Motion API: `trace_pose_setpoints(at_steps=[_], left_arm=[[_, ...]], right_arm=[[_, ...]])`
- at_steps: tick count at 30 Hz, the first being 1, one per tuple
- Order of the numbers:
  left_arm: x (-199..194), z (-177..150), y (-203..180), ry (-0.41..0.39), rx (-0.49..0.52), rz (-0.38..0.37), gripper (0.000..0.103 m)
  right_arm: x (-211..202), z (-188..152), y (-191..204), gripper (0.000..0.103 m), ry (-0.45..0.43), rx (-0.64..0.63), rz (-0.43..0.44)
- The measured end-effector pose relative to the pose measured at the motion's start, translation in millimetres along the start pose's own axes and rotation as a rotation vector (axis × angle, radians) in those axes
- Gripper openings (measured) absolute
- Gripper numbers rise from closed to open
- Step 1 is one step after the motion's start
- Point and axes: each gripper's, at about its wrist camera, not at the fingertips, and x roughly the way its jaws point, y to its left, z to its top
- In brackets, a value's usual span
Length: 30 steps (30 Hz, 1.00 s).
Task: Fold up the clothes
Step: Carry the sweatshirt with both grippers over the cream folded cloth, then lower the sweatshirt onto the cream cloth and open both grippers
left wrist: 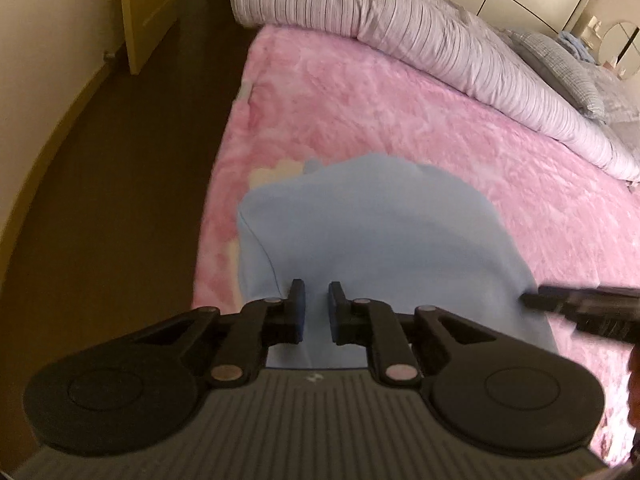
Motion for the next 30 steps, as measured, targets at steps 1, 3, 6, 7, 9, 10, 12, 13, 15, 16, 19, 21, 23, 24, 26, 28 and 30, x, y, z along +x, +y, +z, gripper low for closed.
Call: trace_pose_setpoints(at_steps=[1, 3, 6, 7, 9, 10, 12, 13, 15, 16, 19, 21, 23, 24, 26, 28, 30], left_arm=[[-2.4, 5.3, -1.1, -0.018, 0.003, -0.004, 0.011], [-7.3, 15.9, -3.3, -0.053, 0.009, -0.013, 0.012], [16.6, 27.4, 1.5, -0.041, 0.023, 0.012, 0.011], [29.0, 27.4, 5.0, -0.01, 0.029, 0.024, 0.011], [48.7, 24.1, 14.2, 0.023, 0.008, 0.034, 0.011], [48.5, 23.2, 17.0, 0.016, -0.008, 0.028, 0.011], [34.0, 20.4, 15.5, -0.012, -0.015, 0.038, 0.01], [23.6, 18.1, 14.0, -0.028, -0.016, 0.038, 0.01], [-5.7, 9.2, 10.5, -0.065, -0.031, 0.005, 0.01], [-21.0, 3.8, 7.7, -0.082, -0.038, -0.016, 0.01], [-55.5, -20.3, -8.0, -0.101, -0.027, -0.069, 0.01], [-66.7, -42.6, -16.6, -0.083, -0.021, -0.067, 0.011], [-71.8, -67.1, -23.0, -0.055, -0.022, -0.05, 0.011], [-68.9, -77.7, -22.3, -0.044, -0.033, -0.029, 0.011], [-62.1, -96.4, -18.2, -0.044, -0.062, 0.002, 0.005], [-56.9, -103.5, -15.3, -0.048, -0.096, 0.019, 0.003], [-65.5, -100.4, -21.7, -0.062, -0.11, 0.04, 0.003]], right_arm=[[3.2, 4.8, 0.3, 0.039, -0.023, -0.013, -0.019], [14.9, 12.1, 0.5, 0.039, -0.027, -0.019, -0.044], [42.6, 15.5, -0.5, 0.039, 0.024, 0.01, -0.04], [51.4, 14.7, -0.3, 0.039, 0.047, 0.01, -0.045], [58.0, 14.3, 0.0, 0.039, 0.066, -0.001, -0.05], [56.4, 14.7, 0.2, 0.039, 0.065, -0.011, -0.051], [46.0, 15.2, -2.2, 0.039, 0.046, -0.005, -0.038], [37.5, 15.1, -4.5, 0.039, 0.03, 0.008, -0.026], [13.5, 8.4, -4.6, 0.039, 0.008, 0.003, 0.012], [0.3, 3.5, -3.6, 0.039, -0.002, -0.007, 0.029], [-33.6, -20.0, 4.3, 0.039, -0.005, -0.065, 0.049], [-48.7, -38.5, 9.5, 0.039, 0.011, -0.111, 0.055], [-53.5, -55.2, 13.8, 0.039, 0.04, -0.153, 0.06], [-52.8, -63.4, 15.2, 0.039, 0.06, -0.173, 0.065], [-46.1, -79.5, 17.5, 0.039, 0.1, -0.208, 0.071], [-36.3, -91.4, 18.9, 0.039, 0.105, -0.254, 0.059], [-44.6, -86.9, 18.0, 0.039, 0.086, -0.237, 0.06]])
